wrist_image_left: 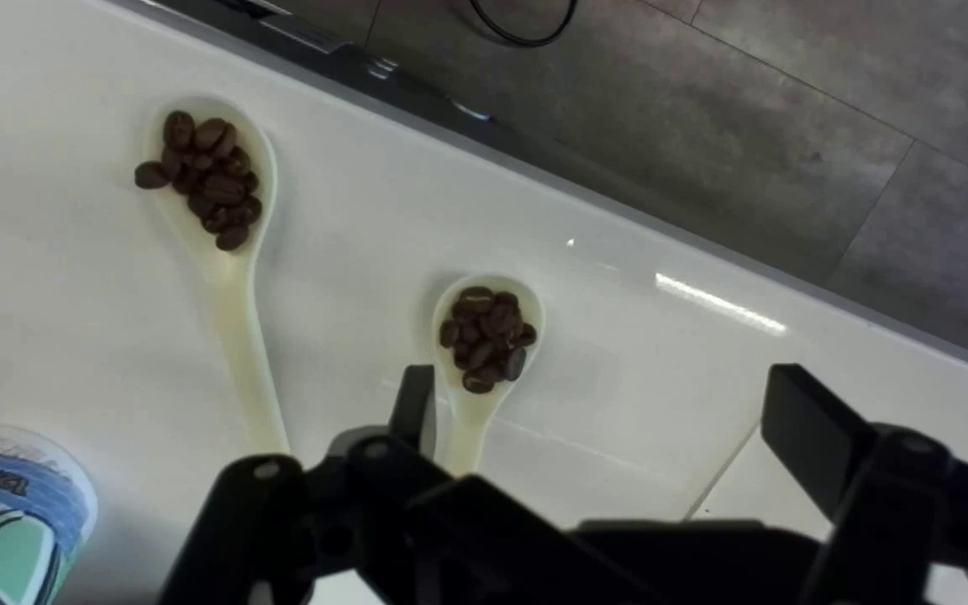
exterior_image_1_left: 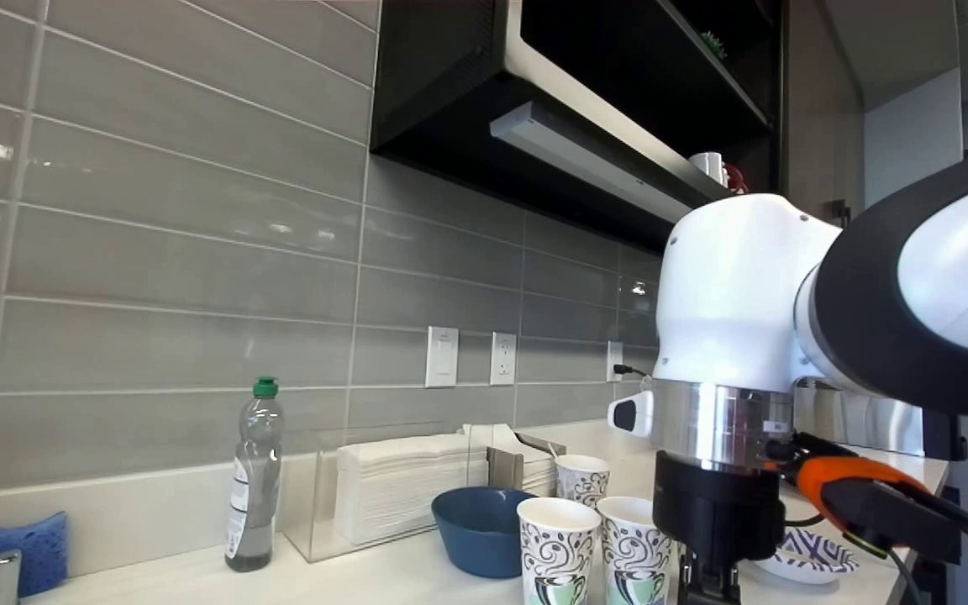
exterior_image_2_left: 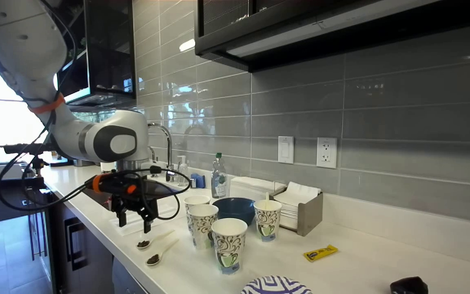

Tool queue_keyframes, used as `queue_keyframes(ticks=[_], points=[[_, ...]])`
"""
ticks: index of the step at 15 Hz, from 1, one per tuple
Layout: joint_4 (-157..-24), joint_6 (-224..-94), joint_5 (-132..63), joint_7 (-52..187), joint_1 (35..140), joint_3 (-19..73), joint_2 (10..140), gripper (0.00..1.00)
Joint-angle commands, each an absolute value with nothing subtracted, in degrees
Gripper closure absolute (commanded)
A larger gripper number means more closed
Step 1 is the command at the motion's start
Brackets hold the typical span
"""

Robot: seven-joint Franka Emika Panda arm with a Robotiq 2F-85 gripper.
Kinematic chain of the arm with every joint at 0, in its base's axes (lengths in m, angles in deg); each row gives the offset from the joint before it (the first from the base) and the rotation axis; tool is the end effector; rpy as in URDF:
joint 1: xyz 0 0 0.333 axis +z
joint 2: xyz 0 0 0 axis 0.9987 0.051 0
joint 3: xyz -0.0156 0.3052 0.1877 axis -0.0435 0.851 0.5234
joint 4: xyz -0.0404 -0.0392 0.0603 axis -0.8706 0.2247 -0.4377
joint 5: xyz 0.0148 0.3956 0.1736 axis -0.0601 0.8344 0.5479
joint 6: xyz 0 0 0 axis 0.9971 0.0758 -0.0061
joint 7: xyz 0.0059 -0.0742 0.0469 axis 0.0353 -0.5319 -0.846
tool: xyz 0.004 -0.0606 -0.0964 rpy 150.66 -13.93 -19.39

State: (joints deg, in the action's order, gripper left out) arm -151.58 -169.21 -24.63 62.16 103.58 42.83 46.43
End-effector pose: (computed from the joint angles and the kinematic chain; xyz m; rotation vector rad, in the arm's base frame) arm 0.3787 0.2008 0.3094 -3.0349 -0.6092 -0.0660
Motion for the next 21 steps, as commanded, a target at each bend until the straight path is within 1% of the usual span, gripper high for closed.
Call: queue_keyframes(ticks=[1,12,21], points=[[-148.8,-171.7,-23.8,61.0,103.5,43.1,50.6,0.00],[-145.1,-176.5,-30.0,63.9,101.1,43.3,56.7,0.00],[-143.4,-176.1,-32.3,64.7,99.7,42.7,59.6,0.00]])
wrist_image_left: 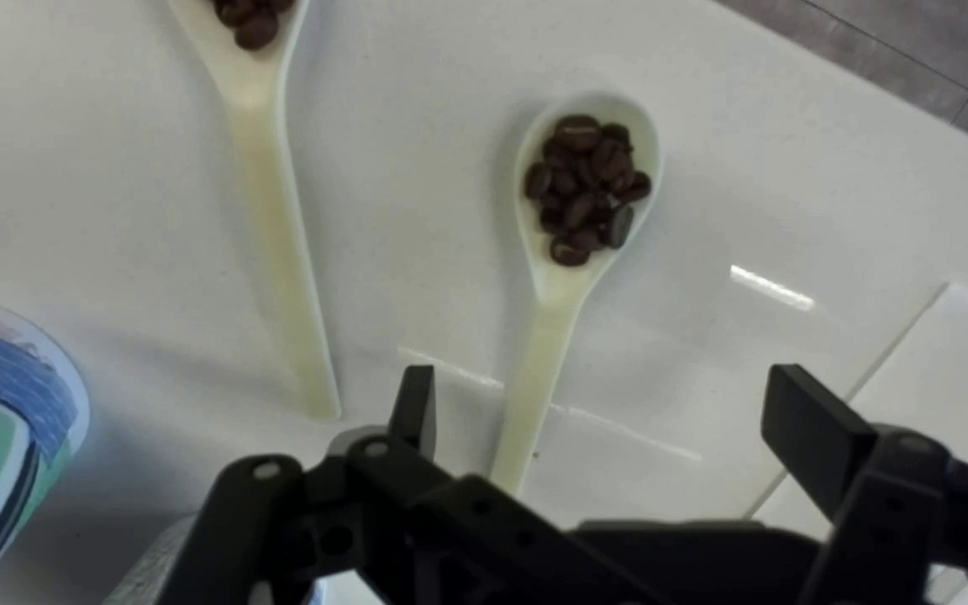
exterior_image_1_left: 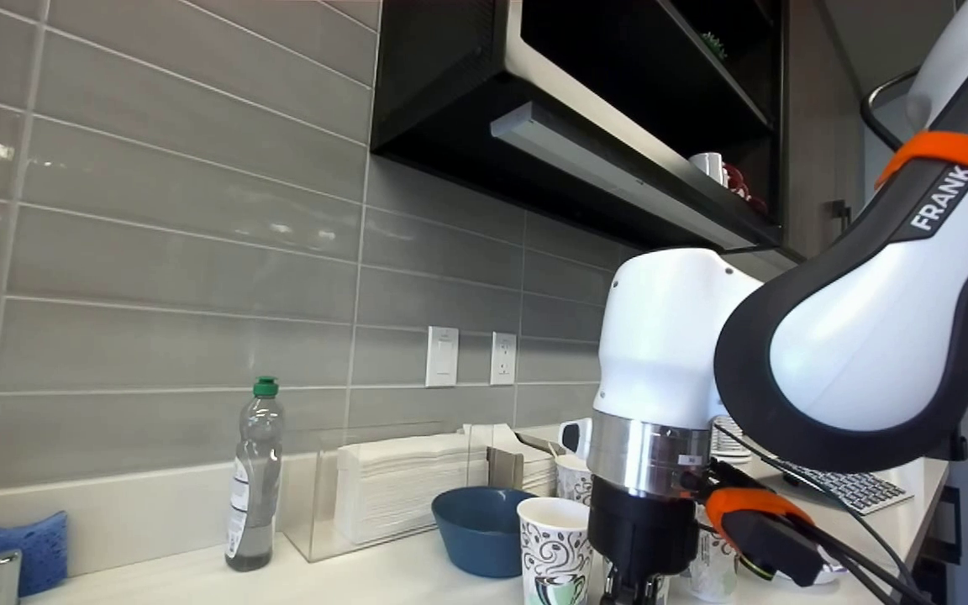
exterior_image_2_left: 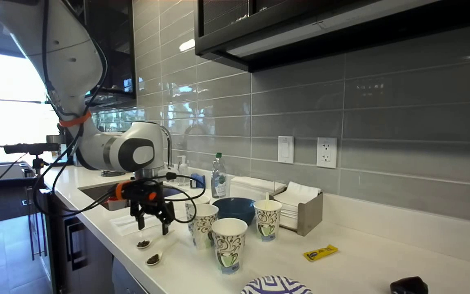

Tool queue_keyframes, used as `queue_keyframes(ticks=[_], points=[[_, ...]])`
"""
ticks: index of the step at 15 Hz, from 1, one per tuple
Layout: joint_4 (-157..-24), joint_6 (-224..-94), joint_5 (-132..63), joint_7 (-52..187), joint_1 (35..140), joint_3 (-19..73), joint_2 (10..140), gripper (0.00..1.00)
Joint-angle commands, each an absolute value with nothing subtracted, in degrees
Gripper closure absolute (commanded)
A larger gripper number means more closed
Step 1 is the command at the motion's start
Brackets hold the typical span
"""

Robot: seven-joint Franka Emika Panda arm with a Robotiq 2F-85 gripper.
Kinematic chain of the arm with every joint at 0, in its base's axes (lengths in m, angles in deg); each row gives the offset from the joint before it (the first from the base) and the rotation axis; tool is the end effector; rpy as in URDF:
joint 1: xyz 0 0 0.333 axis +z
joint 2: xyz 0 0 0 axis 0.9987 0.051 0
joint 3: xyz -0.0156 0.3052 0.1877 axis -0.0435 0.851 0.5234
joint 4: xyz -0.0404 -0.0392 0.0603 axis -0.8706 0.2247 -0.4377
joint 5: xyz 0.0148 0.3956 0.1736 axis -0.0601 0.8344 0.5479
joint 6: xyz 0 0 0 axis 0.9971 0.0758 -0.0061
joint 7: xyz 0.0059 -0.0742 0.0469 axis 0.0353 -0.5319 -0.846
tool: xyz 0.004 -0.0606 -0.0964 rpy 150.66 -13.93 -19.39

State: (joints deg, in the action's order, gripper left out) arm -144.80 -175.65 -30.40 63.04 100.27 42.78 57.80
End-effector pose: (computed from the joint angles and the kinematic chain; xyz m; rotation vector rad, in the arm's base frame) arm 0.4361 0.2032 0.2804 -3.0445 -0.6248 -0.1273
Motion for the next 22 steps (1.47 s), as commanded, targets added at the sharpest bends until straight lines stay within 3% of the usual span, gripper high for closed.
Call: queue_keyframes(ticks=[1,2,3,4,6,12,13,14,15,17,18,19,21,22], points=[[-143.4,-176.1,-32.3,64.7,99.6,42.8,59.8,0.00],[-143.4,-176.1,-32.3,64.6,99.6,42.8,59.8,0.00],[-143.3,-176.1,-32.2,64.6,99.6,42.7,59.9,0.06],[-143.2,-176.1,-32.4,64.7,99.6,42.7,60.0,0.24],[-143.0,-176.0,-32.7,65.0,99.6,42.7,60.3,0.41],[-142.9,-176.2,-33.4,65.7,99.6,42.7,60.6,0.80],[-142.9,-176.3,-33.4,65.8,99.6,42.7,60.6,0.55],[-142.9,-176.2,-33.7,66.1,99.6,42.7,60.5,0.45],[-142.9,-176.1,-33.9,66.3,99.6,42.7,60.5,0.45],[-142.9,-176.1,-34.3,66.6,99.6,42.6,60.5,0.33],[-142.9,-176.1,-34.5,66.7,99.6,42.6,60.5,0.33],[-142.8,-176.1,-34.7,66.9,99.6,42.6,60.5,0.67],[-142.7,-176.1,-35.3,67.2,99.6,42.6,60.6,0.66],[-142.7,-176.0,-35.6,67.3,99.6,42.6,60.7,0.72]])
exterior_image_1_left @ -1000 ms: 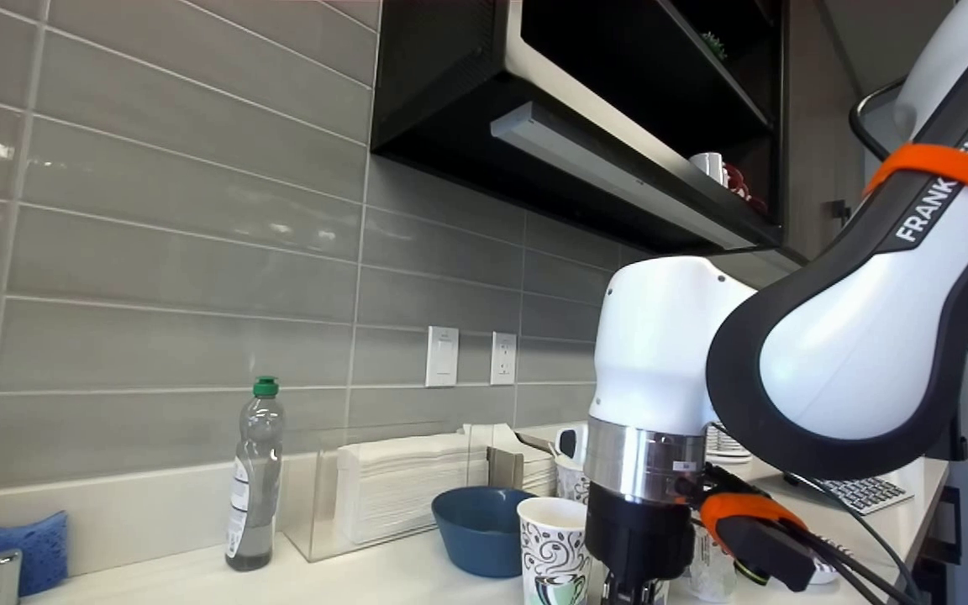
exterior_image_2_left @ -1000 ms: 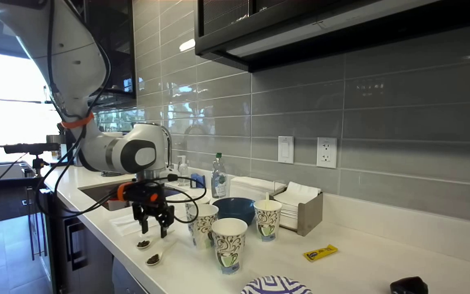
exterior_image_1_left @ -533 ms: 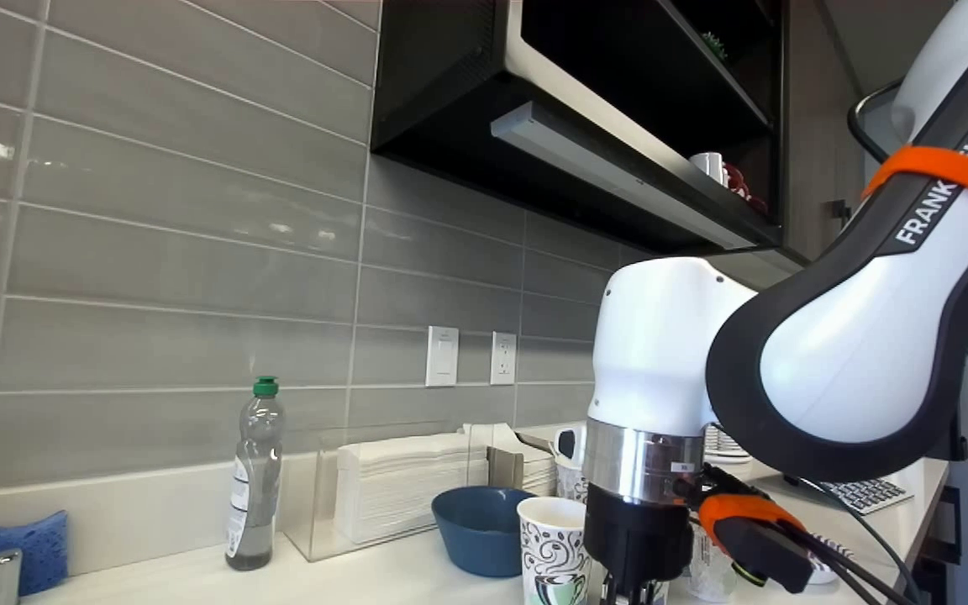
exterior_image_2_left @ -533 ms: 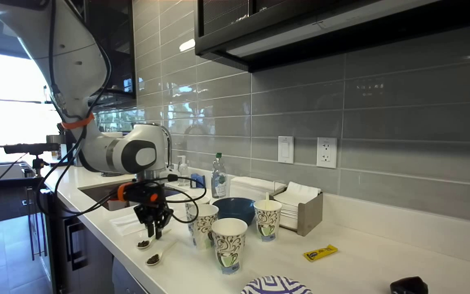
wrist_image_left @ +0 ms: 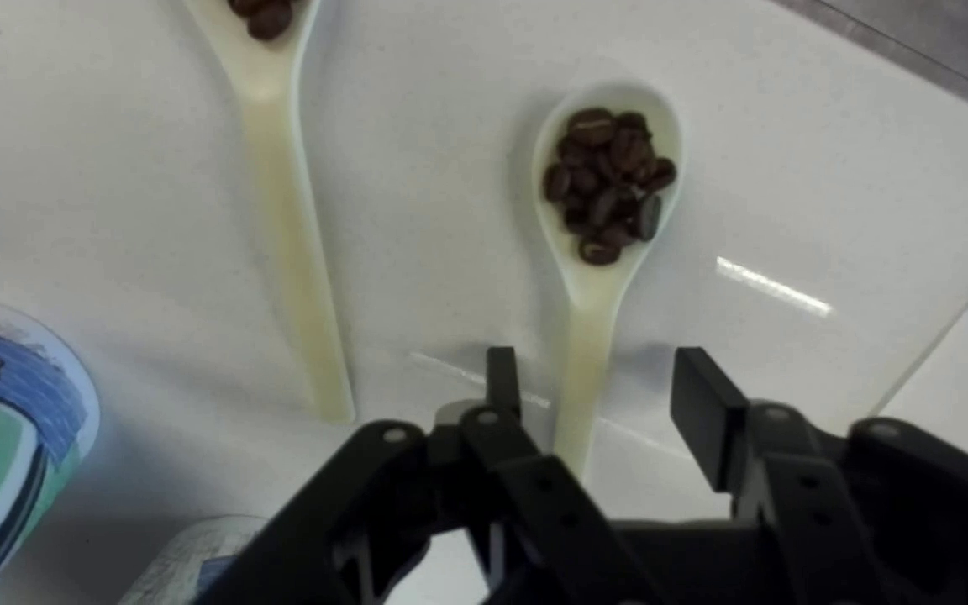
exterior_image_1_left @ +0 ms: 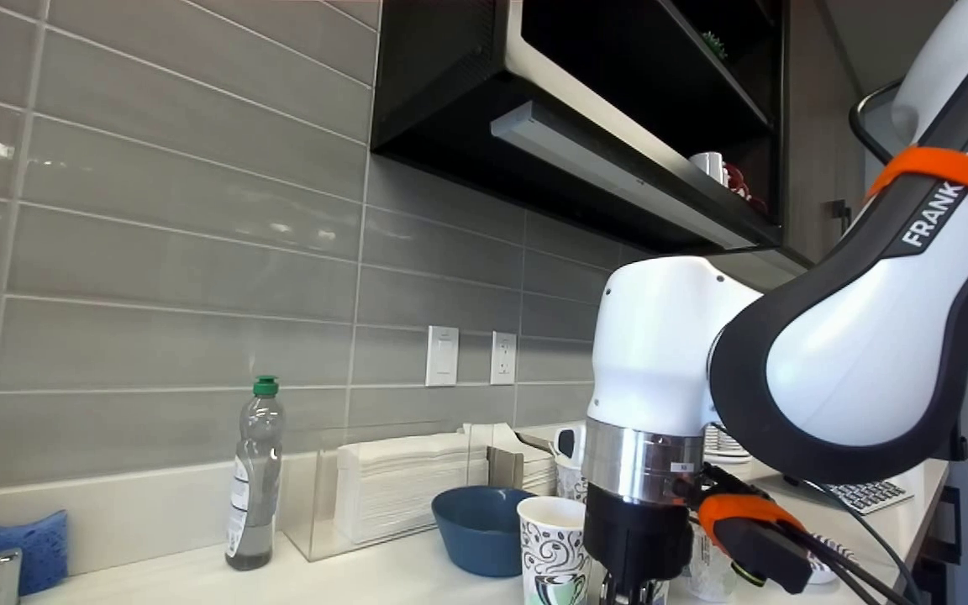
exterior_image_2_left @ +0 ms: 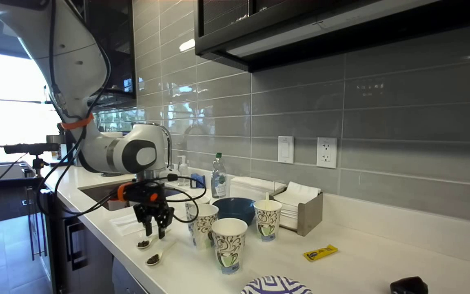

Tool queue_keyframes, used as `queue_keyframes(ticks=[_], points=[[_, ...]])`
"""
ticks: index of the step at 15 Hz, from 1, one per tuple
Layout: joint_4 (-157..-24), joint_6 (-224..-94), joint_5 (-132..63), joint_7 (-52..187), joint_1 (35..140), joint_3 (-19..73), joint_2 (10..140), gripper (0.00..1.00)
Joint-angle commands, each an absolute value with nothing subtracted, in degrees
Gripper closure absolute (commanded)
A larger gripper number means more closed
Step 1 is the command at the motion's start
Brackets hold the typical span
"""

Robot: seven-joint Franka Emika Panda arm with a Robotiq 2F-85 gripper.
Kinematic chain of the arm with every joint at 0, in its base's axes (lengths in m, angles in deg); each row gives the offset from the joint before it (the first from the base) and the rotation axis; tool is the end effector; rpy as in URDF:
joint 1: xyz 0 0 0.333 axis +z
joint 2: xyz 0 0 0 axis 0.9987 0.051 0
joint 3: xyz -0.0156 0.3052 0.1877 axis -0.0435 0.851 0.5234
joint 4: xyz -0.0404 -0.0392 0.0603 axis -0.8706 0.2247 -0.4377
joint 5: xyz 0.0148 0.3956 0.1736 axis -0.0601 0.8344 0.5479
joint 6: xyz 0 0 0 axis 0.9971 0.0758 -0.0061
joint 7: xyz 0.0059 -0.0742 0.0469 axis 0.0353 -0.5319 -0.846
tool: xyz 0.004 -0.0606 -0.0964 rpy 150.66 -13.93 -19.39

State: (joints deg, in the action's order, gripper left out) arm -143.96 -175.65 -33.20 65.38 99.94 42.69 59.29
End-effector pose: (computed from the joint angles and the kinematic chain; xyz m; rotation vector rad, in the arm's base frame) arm 0.4413 0.2032 0.2739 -3.0672 -0.6189 -0.1184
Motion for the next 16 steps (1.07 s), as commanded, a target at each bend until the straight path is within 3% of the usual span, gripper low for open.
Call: queue_keyframes(ticks=[1,4,5,16], points=[[-142.7,-176.0,-35.7,67.4,99.6,42.6,60.7,0.81],[-142.5,-175.9,-36.1,67.5,99.6,42.6,60.9,0.99],[-142.5,-175.9,-36.1,67.5,99.6,42.6,61.0,1.00],[-142.9,-170.4,-38.4,70.1,100.3,43.4,55.2,0.97]])
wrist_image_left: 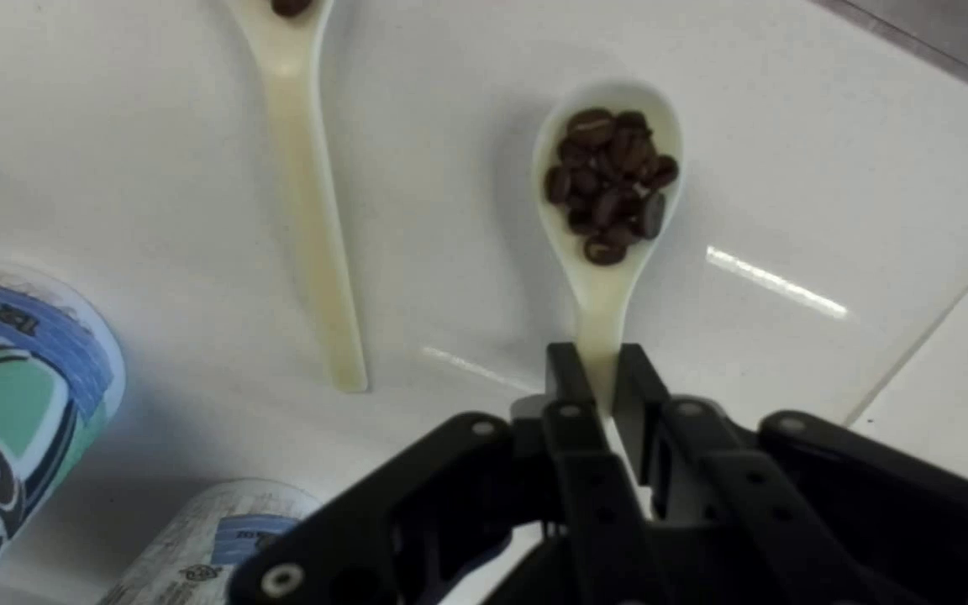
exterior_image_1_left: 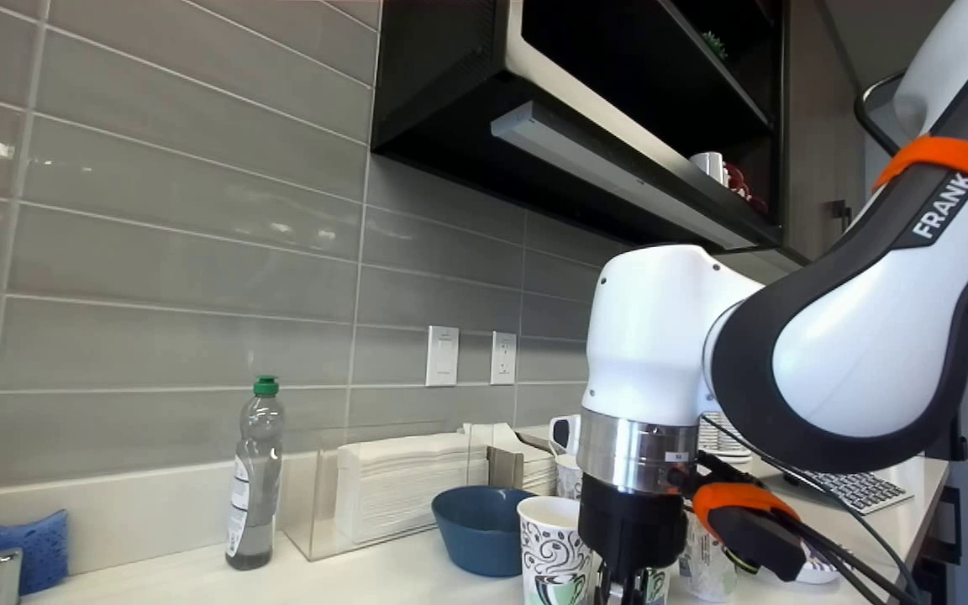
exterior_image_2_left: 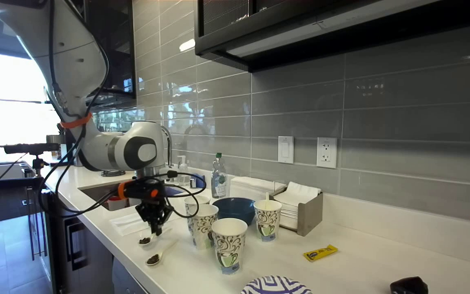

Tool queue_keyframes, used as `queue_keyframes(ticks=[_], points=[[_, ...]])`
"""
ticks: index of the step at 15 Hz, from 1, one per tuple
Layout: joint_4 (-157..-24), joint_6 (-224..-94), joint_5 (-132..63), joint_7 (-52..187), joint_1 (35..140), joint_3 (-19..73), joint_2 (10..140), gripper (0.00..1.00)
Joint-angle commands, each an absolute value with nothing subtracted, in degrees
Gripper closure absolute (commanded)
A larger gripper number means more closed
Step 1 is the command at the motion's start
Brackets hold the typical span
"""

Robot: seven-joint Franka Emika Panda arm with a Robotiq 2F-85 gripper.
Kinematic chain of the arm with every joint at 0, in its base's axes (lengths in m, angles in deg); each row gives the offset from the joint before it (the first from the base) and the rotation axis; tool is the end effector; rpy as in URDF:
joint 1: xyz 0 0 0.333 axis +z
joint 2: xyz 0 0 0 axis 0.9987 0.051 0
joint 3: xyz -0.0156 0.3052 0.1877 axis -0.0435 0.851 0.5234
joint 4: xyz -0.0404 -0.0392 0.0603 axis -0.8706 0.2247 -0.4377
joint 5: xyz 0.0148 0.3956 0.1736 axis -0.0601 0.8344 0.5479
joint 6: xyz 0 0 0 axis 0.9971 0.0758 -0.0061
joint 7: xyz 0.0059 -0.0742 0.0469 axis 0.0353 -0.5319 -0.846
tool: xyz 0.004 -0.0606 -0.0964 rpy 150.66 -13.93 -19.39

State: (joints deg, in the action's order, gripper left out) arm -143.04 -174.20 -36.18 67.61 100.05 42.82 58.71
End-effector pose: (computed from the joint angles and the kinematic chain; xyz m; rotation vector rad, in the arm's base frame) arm 0.4441 0.2075 0.2828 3.0571 0.6311 0.1310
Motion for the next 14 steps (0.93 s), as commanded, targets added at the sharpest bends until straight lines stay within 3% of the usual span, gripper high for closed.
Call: queue_keyframes(ticks=[1,6,7,12,13,14], points=[[-142.8,-169.3,-38.2,69.9,100.3,43.6,54.3,0.97],[-142.3,-167.0,-36.4,67.9,100.1,44.1,52.6,0.97],[-142.2,-166.5,-36.4,67.9,100.1,44.2,51.8,0.87],[-142.3,-166.5,-36.4,67.9,100.1,44.1,52.5,0.87],[-142.3,-166.5,-36.4,67.9,100.1,44.1,52.5,0.97],[-142.1,-166.4,-36.9,68.3,100.0,44.2,52.0,0.97]])
